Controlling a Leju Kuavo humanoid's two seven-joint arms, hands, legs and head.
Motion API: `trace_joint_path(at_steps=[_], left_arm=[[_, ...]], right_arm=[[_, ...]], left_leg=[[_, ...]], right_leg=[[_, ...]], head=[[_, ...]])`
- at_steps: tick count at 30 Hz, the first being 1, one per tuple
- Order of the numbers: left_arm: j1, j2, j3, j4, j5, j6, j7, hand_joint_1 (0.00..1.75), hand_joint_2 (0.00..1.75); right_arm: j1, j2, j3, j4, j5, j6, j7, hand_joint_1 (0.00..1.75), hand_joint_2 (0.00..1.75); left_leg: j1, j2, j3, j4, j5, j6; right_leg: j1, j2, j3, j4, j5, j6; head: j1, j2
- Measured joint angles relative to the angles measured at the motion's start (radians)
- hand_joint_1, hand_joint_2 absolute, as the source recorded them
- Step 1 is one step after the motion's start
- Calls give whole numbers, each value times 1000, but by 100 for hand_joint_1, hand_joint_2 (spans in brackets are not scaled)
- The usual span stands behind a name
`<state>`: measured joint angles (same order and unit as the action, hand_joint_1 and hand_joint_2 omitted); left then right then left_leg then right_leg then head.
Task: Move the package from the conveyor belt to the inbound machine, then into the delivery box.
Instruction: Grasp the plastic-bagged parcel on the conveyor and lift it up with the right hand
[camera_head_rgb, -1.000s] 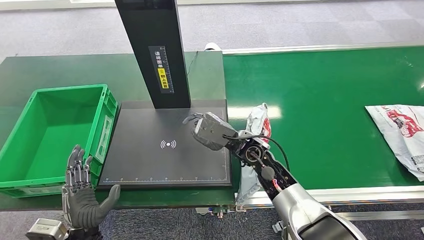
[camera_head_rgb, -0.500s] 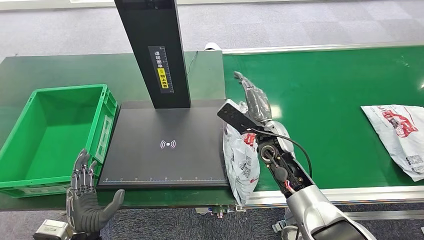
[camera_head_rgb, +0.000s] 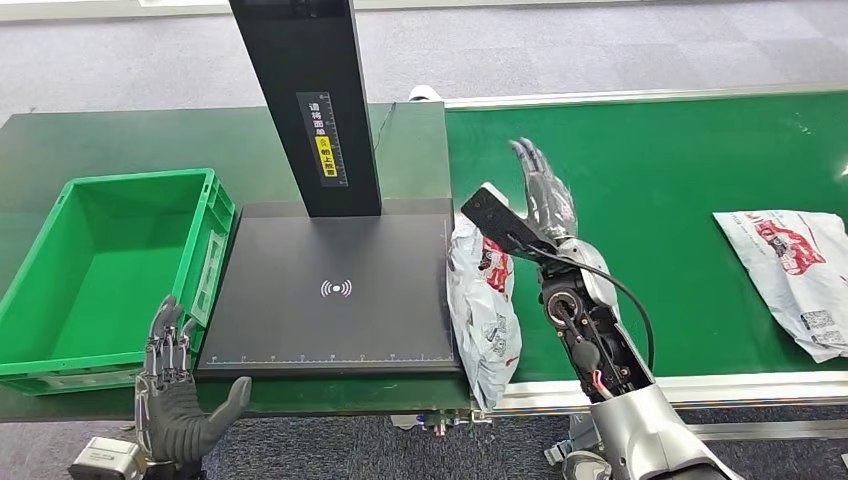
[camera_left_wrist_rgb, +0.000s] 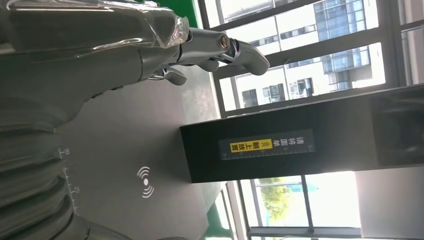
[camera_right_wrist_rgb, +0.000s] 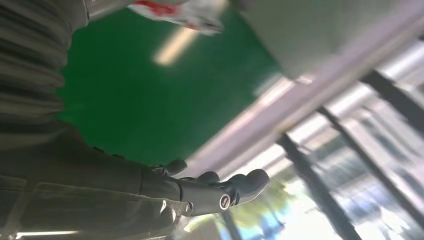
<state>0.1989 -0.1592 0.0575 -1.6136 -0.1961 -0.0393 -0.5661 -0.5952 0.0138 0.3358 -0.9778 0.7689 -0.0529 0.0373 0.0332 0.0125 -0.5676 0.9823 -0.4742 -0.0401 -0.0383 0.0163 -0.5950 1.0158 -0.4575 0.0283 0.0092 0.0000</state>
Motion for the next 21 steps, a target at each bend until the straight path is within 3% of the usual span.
trace_joint_path(at_steps=[3, 9, 18, 21], left_arm=[[-1, 0, 0, 2, -11, -2, 13, 0, 175], [-9, 0, -5, 17, -24, -2, 28, 0, 175], [-46, 5, -14, 49, -25, -5, 36, 0, 175], [-60, 9, -17, 61, -23, -6, 37, 0, 175]], right_arm=[[-27, -2, -3, 102, 68, 77, 117, 0, 175], [-65, -1, 0, 293, 130, 169, 164, 0, 175], [-105, 10, 20, 432, 113, 332, 59, 0, 175], [-115, 10, 32, 459, 94, 379, -3, 17, 175]], left_leg=[[0, 0, 0, 0, 0, 0], [0, 0, 0, 0, 0, 0], [0, 0, 0, 0, 0, 0], [0, 0, 0, 0, 0, 0]], right_leg=[[0, 0, 0, 0, 0, 0], [0, 0, 0, 0, 0, 0], [0, 0, 0, 0, 0, 0], [0, 0, 0, 0, 0, 0]], head=[[0, 0], [0, 0], [0, 0], [0, 0]])
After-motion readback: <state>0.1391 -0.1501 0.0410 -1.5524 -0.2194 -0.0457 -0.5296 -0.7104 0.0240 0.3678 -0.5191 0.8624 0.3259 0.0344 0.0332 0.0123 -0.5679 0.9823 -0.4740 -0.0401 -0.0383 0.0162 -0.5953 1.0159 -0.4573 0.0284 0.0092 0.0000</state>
